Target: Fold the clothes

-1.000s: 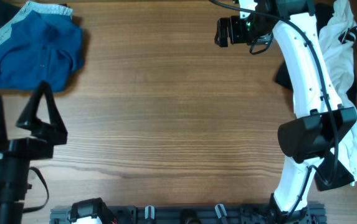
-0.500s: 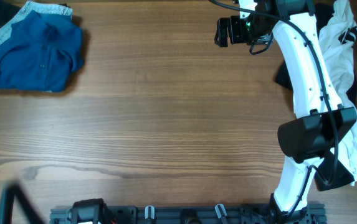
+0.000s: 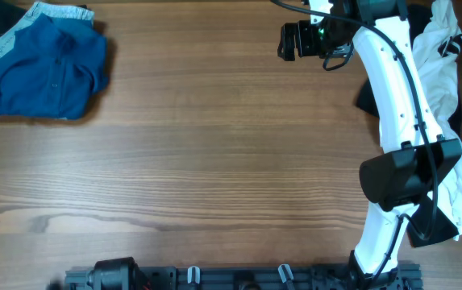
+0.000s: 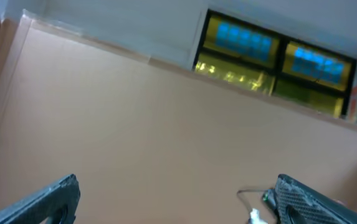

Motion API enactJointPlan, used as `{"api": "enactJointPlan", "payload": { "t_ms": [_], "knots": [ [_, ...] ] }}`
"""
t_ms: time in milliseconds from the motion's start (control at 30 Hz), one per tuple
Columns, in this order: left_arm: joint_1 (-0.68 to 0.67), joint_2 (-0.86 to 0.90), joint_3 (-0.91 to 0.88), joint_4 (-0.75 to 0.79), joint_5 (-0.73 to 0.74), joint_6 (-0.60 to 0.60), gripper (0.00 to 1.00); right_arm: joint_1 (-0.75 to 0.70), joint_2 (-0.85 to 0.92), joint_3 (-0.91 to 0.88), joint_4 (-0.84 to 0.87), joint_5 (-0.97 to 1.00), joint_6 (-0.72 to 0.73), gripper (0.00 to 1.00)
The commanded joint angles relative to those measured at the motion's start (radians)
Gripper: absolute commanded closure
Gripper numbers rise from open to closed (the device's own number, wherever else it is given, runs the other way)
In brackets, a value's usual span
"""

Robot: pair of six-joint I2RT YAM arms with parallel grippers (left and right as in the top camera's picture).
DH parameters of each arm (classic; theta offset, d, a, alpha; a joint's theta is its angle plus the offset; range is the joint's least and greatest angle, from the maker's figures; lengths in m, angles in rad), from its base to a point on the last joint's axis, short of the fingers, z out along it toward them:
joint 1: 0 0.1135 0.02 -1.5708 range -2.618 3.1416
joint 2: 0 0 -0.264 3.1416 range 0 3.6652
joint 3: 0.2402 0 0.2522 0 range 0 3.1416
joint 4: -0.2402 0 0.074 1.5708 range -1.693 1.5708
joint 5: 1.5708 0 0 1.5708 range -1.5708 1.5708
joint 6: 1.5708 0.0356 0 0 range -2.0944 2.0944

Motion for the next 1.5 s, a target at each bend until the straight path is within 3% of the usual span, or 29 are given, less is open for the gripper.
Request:
{"api": "enactJointPlan", "payload": {
  "t_ms": [0, 233, 333, 700, 1033, 1467],
  "knots": [
    [0.0, -0.084, -0.304, 0.162, -0.01, 0.012, 0.0, 0.001, -0.031, 0.02, 0.004, 0.01, -0.011, 0.0],
    [0.06, -0.093, -0.787, 0.589, 0.142, -0.029, 0.0, 0.001, -0.031, 0.02, 0.004, 0.01, -0.01, 0.0],
    [0.076, -0.093, -0.909, 0.662, 0.172, -0.048, 0.0, 0.001, -0.031, 0.02, 0.005, 0.01, -0.01, 0.0],
    [0.076, -0.093, -1.079, 0.507, 0.031, -0.036, 0.0, 0.001, -0.031, 0.02, 0.005, 0.01, -0.01, 0.0],
    [0.076, -0.093, -1.188, 0.494, 0.013, -0.037, 0.0, 0.001, -0.031, 0.02, 0.005, 0.01, -0.01, 0.0],
    [0.076, -0.092, -1.192, 0.492, -0.013, -0.037, 0.0, 0.001, -0.031, 0.02, 0.005, 0.01, -0.011, 0.0]
  ]
}}
